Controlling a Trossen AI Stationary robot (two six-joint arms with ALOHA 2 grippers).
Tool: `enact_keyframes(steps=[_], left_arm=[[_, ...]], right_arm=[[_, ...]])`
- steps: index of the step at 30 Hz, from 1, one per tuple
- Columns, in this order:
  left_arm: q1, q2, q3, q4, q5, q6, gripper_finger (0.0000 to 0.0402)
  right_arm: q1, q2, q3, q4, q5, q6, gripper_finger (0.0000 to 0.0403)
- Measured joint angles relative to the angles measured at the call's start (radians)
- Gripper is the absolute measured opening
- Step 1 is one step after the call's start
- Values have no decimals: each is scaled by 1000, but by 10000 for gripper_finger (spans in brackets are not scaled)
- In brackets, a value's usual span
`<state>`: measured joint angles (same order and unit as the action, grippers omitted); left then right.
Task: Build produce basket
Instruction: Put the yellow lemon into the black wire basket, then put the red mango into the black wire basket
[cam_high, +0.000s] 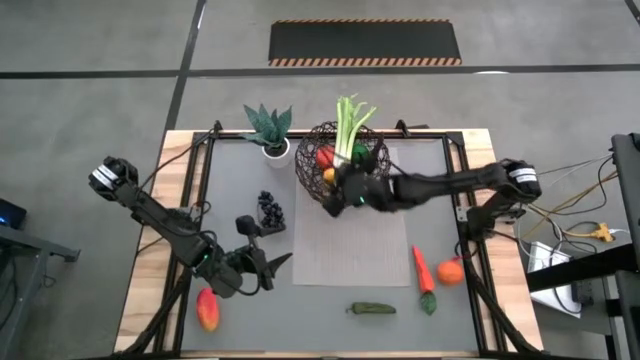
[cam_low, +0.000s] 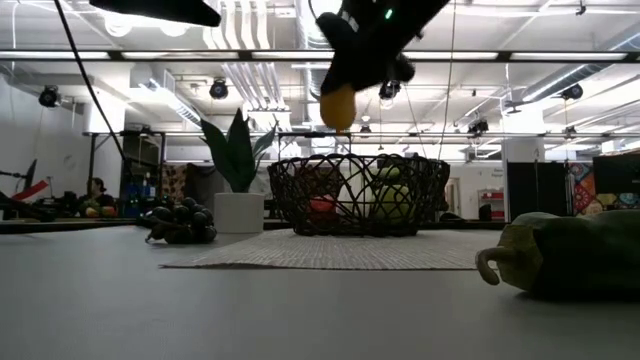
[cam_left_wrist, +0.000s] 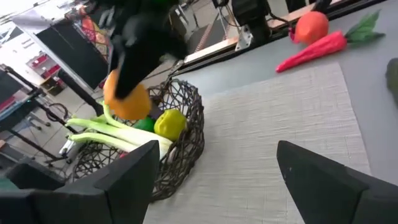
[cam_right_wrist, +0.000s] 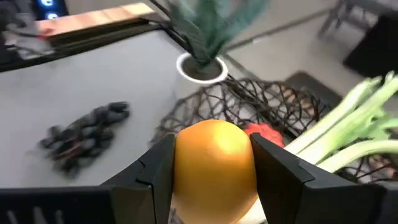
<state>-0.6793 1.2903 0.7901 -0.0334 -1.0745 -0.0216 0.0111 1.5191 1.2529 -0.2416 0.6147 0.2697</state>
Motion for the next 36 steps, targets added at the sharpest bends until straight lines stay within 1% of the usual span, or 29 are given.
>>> enact_keyframes(steps=[4,6,12,19,26,29,36], left_arm=[[-13,-1,-2,0,0,0,306],[-17,-1,-6,-2,0,1,306],[-18,-2,-8,-1,0,1,306],[-18,-2,-8,-5,0,2,306],[-18,-2,-9,-7,0,2,306],[-18,-2,-9,-6,0,2,306],[-17,-2,-9,-3,0,2,306]], right_arm=[[-109,65,1,49,-143,62,164],[-151,102,1,64,-196,84,164],[-236,200,19,75,-252,124,163],[-253,259,57,76,-256,125,190],[-254,273,70,65,-256,124,204],[-254,273,70,60,-256,124,226],[-254,273,70,61,-256,127,292]])
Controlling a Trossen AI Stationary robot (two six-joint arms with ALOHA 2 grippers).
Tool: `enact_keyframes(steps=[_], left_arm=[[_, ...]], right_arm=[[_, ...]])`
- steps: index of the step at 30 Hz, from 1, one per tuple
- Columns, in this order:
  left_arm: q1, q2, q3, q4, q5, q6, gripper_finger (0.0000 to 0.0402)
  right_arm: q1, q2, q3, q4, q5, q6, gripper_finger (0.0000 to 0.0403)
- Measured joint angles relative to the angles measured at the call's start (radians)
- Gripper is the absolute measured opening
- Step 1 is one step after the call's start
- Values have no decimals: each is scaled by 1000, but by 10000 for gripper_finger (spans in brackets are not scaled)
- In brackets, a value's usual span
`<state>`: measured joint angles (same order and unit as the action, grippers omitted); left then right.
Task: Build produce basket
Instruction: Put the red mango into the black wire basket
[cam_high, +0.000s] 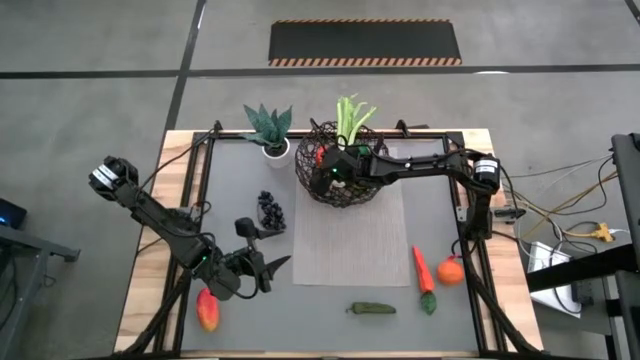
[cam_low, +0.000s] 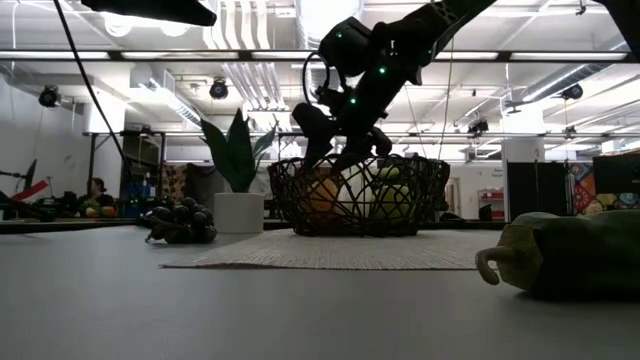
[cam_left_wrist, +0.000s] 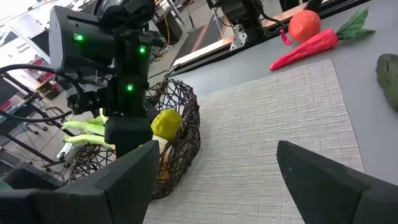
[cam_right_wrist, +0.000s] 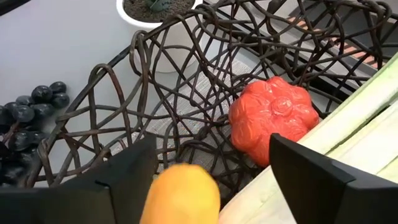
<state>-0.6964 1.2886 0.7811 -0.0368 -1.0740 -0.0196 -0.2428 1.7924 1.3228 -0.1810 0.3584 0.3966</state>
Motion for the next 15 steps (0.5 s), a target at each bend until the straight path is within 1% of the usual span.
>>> enact_keyframes(steps=[3,6,10,15], left_arm=[[2,0,0,3,0,-1,306],[2,0,0,8,0,-9,306],[2,0,0,8,0,-26,306],[2,0,0,8,0,-33,306]], right_arm=[[0,-3,0,0,0,-2,310],[1,-13,11,-34,-11,-6,317],[21,-49,43,-91,-26,-19,312],[71,-102,48,-89,-22,-45,299]])
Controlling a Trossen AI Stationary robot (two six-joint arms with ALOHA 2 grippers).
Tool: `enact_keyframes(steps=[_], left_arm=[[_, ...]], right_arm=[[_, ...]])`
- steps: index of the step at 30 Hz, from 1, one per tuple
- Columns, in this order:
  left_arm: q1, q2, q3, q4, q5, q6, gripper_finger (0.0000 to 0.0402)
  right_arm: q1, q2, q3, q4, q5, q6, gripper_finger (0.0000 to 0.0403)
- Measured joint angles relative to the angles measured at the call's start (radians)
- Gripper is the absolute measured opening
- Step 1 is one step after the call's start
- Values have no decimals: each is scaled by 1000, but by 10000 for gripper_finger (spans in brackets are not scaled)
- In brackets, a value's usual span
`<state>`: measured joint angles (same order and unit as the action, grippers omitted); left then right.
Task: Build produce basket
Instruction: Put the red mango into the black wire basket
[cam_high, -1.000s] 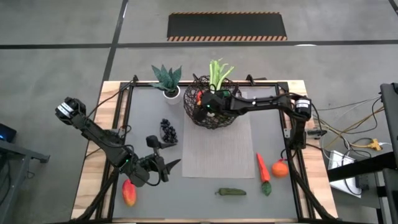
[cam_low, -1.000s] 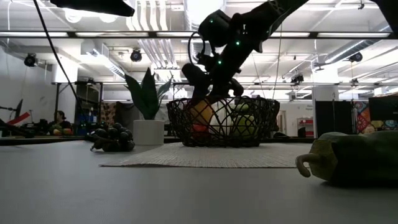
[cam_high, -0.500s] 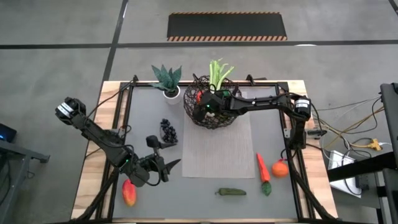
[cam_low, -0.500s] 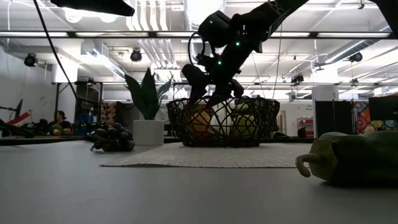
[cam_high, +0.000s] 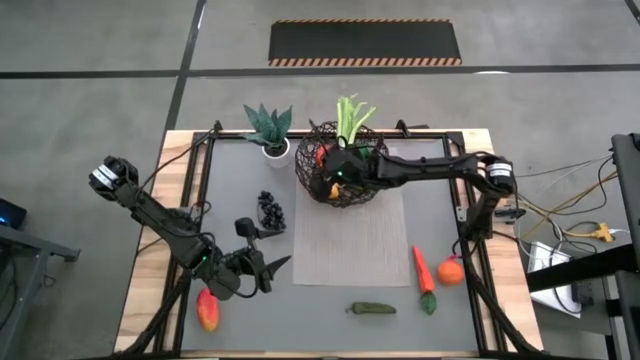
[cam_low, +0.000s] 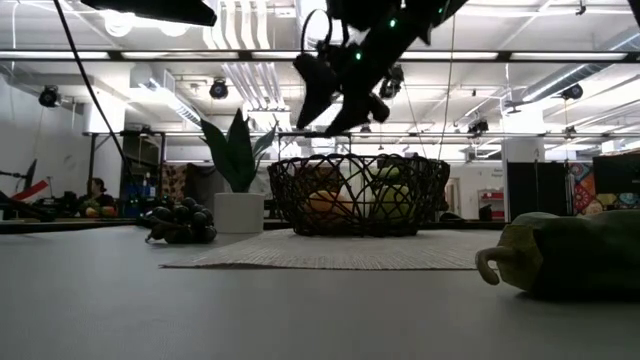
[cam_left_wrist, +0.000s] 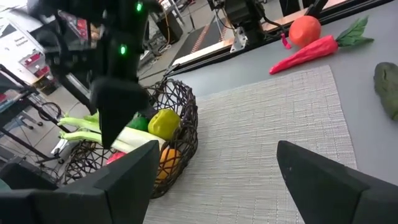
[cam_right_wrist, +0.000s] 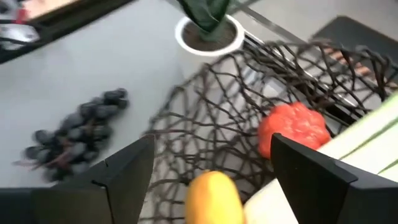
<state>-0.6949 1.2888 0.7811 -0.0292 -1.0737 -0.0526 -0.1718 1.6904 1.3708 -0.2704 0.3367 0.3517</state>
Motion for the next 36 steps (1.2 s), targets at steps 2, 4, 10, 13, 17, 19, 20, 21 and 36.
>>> enact_keyframes(steps=[2,4,10,13,17,19,20,21,36], left_arm=[[0,0,0,-2,0,-14,306],[0,0,0,-4,0,-19,306],[0,0,0,-2,0,-45,306],[0,0,0,-2,0,-47,306],[0,0,0,-1,0,-72,306],[0,0,0,0,0,-74,306],[0,0,0,0,0,-74,306],[0,0,0,0,0,-80,306],[0,10,0,34,26,-186,306]], right_arm=[[19,-20,0,-6,1,-10,297],[39,-38,0,-9,3,-18,297],[119,-93,-1,-27,4,-41,295],[163,-118,-1,-33,4,-56,295],[226,-148,-1,-64,4,-66,295],[263,-164,-1,-93,4,-73,295],[283,-169,-3,-99,5,-74,295],[305,-173,-8,-98,5,-75,295],[574,-177,-305,305,3,-297,293]])
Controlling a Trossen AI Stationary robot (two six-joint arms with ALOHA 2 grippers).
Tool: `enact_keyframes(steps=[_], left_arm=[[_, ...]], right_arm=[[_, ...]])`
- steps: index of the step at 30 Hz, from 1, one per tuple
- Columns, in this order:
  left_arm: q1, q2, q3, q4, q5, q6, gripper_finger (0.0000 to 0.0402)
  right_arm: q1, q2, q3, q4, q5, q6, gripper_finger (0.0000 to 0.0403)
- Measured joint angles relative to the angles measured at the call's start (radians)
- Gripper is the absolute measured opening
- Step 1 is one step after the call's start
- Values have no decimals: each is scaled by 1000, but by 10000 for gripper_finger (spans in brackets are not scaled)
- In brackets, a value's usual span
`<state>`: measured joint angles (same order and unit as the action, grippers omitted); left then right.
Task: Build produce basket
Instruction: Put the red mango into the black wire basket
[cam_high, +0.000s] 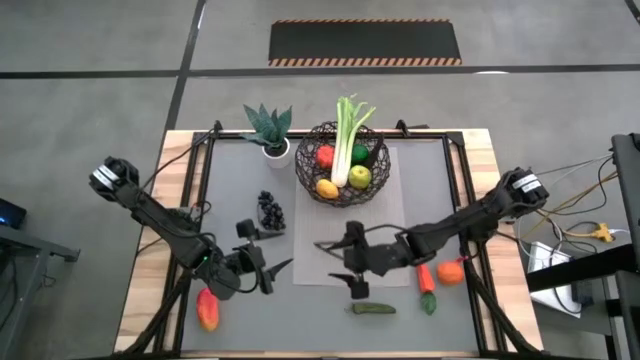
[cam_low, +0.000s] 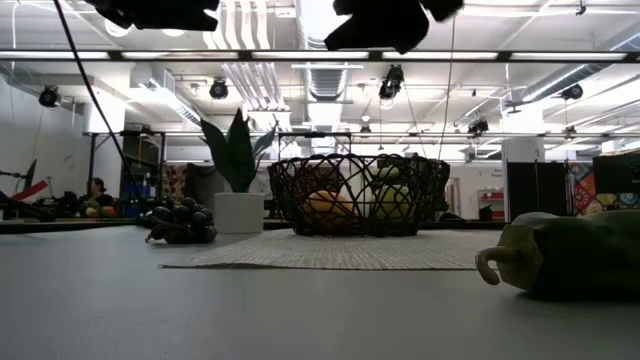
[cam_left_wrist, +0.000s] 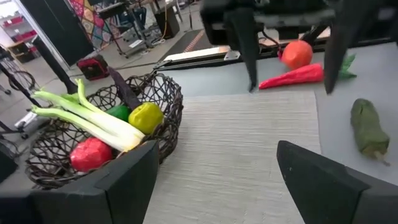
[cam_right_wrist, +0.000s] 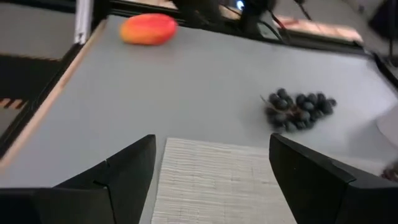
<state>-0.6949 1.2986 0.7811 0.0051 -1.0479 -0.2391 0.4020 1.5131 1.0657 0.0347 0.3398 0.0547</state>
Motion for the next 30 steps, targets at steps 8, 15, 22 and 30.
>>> enact_keyframes(steps=[8,15,22,30], left_arm=[[0,106,3,99,35,-143,306],[0,181,8,136,381,-556,306],[-13,290,151,-184,668,-1061,306],[-35,460,528,-1068,1151,-1476,306]], right_arm=[[22,-2,-208,360,-2,-158,292],[33,-10,-304,570,-11,-284,292],[33,-12,-319,573,-11,-280,292],[32,-12,-336,577,-11,-274,292]])
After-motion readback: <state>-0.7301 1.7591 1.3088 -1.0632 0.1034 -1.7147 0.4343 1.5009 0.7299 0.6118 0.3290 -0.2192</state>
